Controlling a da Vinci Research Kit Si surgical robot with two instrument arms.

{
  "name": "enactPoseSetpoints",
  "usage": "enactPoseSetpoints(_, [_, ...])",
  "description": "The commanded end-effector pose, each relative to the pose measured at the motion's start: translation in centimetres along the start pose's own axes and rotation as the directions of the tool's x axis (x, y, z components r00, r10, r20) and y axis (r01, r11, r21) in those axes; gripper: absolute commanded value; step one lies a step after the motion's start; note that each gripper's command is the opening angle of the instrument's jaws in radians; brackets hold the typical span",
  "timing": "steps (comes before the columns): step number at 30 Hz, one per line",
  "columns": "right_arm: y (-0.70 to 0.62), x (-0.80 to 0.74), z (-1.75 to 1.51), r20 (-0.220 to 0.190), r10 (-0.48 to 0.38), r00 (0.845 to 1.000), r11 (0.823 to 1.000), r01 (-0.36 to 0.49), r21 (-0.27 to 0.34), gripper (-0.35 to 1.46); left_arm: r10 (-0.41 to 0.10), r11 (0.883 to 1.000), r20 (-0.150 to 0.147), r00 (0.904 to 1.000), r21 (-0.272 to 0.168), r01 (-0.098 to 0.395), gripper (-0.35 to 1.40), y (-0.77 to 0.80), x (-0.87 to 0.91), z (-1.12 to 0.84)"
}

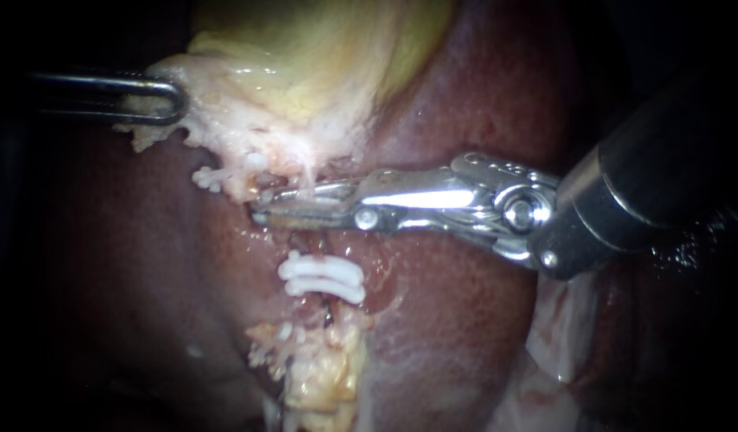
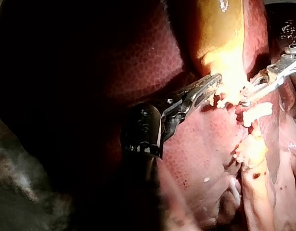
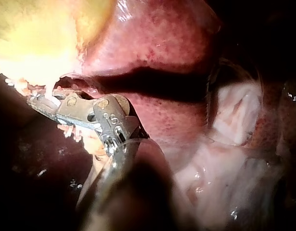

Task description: Going back third clip right tube

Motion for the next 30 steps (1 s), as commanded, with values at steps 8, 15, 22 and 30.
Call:
enactPoseSetpoints(8, [0.22,-0.15,0.16,0.017,-0.026,1.0,0.999,0.025,0.02,0.37,0.0,1.0,0.0,1.0,0.001,0.0,-0.35,0.0,-0.01,0.0])
enactPoseSetpoints(15, [0.56,-0.29,0.12,0.0,-0.038,0.999,0.999,0.038,-0.018,0.46,0.001,1.0,0.0,1.0,0.001,-0.001,-0.35,0.0,-0.01,0.01])
enactPoseSetpoints(22, [0.66,-0.31,-0.02,-0.012,-0.039,0.999,0.999,0.039,-0.039,0.48,0.001,1.0,0.0,1.0,0.001,-0.001,-0.35,-0.01,-0.02,0.01])
enactPoseSetpoints(30, [0.51,-0.43,-0.32,0.013,-0.241,0.97,0.97,0.241,-0.035,0.5,0.001,1.0,0.0,1.0,0.0,-0.001,-0.35,-0.01,-0.02,0.0])
